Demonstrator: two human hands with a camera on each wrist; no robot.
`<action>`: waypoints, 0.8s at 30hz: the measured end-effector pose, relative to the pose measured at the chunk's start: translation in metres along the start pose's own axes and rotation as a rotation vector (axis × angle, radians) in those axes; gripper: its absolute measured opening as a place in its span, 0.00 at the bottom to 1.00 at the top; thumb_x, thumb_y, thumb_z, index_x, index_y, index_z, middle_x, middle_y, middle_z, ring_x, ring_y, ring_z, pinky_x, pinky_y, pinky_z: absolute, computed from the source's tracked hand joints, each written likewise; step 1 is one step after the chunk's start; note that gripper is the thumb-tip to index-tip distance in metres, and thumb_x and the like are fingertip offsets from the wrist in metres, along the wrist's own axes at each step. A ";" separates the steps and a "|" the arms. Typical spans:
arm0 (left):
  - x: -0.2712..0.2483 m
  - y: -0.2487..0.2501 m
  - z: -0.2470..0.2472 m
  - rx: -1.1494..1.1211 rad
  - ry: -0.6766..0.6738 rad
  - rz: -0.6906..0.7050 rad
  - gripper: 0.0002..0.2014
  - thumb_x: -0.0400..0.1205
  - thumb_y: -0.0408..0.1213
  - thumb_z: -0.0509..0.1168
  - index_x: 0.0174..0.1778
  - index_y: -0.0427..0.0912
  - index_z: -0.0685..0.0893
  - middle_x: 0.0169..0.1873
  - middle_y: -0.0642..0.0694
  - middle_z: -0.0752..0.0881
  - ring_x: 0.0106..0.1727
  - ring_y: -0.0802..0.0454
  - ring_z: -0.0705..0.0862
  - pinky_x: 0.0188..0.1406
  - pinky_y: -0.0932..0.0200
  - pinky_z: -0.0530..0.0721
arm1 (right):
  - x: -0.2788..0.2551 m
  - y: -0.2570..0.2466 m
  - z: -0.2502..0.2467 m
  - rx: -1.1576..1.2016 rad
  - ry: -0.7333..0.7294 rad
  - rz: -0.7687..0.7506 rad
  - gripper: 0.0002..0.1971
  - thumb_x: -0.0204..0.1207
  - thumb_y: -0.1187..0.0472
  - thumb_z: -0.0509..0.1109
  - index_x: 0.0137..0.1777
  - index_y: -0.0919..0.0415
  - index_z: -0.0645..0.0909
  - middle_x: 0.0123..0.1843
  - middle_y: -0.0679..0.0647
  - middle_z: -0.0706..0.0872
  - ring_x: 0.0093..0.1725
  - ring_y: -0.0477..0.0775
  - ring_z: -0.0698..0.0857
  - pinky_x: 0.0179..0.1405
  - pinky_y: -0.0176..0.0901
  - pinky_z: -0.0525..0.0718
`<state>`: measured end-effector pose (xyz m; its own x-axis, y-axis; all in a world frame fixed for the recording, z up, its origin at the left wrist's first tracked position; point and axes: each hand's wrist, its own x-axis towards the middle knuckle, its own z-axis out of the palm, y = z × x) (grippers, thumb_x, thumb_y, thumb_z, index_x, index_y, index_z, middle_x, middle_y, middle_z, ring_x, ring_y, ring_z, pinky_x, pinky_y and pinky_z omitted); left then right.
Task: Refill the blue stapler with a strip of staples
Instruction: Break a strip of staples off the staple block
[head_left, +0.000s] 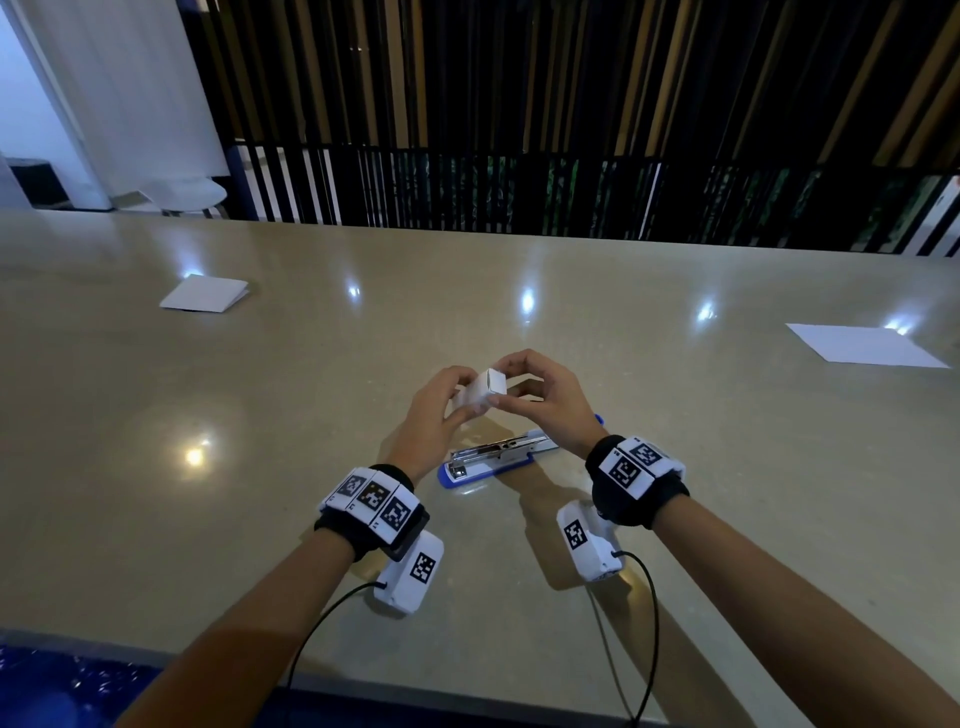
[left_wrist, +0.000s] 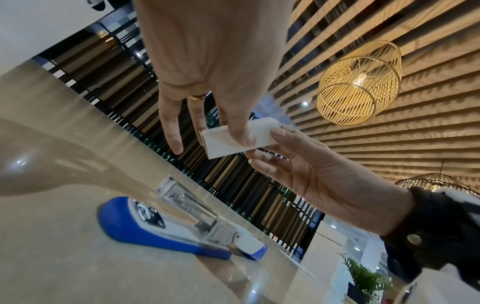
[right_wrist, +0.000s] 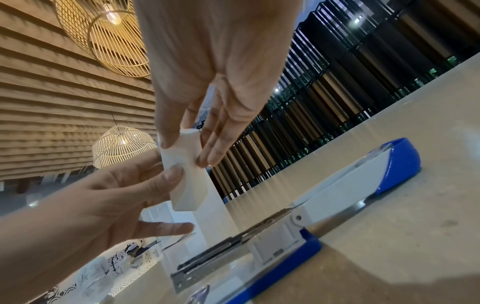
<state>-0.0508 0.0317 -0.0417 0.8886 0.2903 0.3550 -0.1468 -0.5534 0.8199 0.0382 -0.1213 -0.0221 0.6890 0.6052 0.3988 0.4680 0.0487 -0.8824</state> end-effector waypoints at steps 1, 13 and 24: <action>0.000 0.001 0.000 0.004 0.001 0.004 0.14 0.80 0.43 0.68 0.60 0.45 0.79 0.59 0.50 0.83 0.61 0.50 0.81 0.63 0.45 0.83 | 0.000 -0.001 0.000 -0.010 -0.002 -0.001 0.16 0.70 0.66 0.78 0.56 0.67 0.82 0.51 0.53 0.86 0.46 0.48 0.86 0.49 0.40 0.88; 0.003 0.015 0.005 0.001 0.005 0.079 0.13 0.77 0.41 0.71 0.52 0.37 0.83 0.48 0.41 0.86 0.51 0.45 0.82 0.49 0.56 0.78 | 0.000 -0.001 -0.003 -0.017 -0.024 0.003 0.15 0.67 0.68 0.79 0.52 0.66 0.82 0.46 0.54 0.85 0.41 0.49 0.87 0.46 0.38 0.88; 0.001 0.014 0.001 -0.143 0.031 0.018 0.15 0.75 0.36 0.74 0.53 0.35 0.81 0.51 0.38 0.86 0.54 0.42 0.85 0.55 0.41 0.86 | -0.002 -0.005 -0.005 0.061 0.001 0.067 0.09 0.76 0.77 0.60 0.47 0.62 0.72 0.47 0.58 0.86 0.40 0.50 0.84 0.41 0.39 0.84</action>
<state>-0.0516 0.0230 -0.0305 0.8719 0.3065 0.3819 -0.2250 -0.4420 0.8683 0.0374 -0.1271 -0.0172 0.7183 0.6079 0.3384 0.3861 0.0564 -0.9207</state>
